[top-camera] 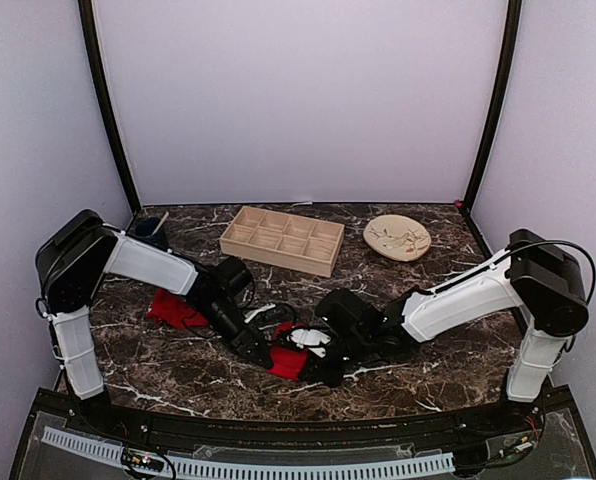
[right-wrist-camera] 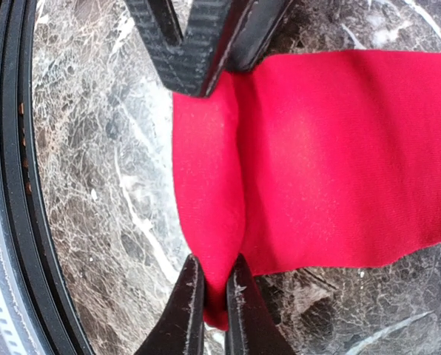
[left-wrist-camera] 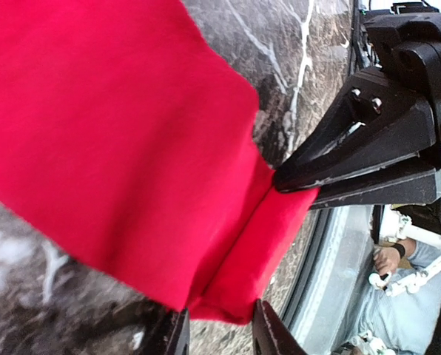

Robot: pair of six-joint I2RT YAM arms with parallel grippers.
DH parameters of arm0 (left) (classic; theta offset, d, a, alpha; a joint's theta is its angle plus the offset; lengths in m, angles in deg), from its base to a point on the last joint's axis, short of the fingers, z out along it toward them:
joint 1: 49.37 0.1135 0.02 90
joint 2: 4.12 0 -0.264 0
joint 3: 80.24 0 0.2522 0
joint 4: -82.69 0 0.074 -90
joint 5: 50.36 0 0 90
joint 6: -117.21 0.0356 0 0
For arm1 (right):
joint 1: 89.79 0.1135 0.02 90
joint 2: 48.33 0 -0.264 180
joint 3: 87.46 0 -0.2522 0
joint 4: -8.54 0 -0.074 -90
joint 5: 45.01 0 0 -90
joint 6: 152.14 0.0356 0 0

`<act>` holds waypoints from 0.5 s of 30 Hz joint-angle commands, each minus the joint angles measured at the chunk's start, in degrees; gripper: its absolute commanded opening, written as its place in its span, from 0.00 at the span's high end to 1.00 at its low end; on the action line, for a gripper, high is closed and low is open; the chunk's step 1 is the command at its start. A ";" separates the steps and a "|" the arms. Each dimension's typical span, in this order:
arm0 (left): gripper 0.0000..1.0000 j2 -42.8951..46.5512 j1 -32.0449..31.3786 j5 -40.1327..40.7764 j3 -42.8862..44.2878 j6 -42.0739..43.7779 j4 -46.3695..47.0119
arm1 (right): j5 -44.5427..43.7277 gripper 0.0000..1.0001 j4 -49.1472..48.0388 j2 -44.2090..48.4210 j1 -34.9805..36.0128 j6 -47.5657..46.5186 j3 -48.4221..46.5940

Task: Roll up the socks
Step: Roll the sock at the center of the board.

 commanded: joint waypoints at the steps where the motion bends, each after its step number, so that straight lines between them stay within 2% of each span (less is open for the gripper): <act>1: 0.66 2.38 1.66 8.42 -2.65 -1.76 1.49 | 1.01 0.92 3.61 -0.95 -0.74 0.68 -1.12; 15: 0.68 10.11 2.90 11.02 -7.40 -6.79 8.00 | 3.17 0.92 4.58 -3.01 -0.87 0.21 -4.84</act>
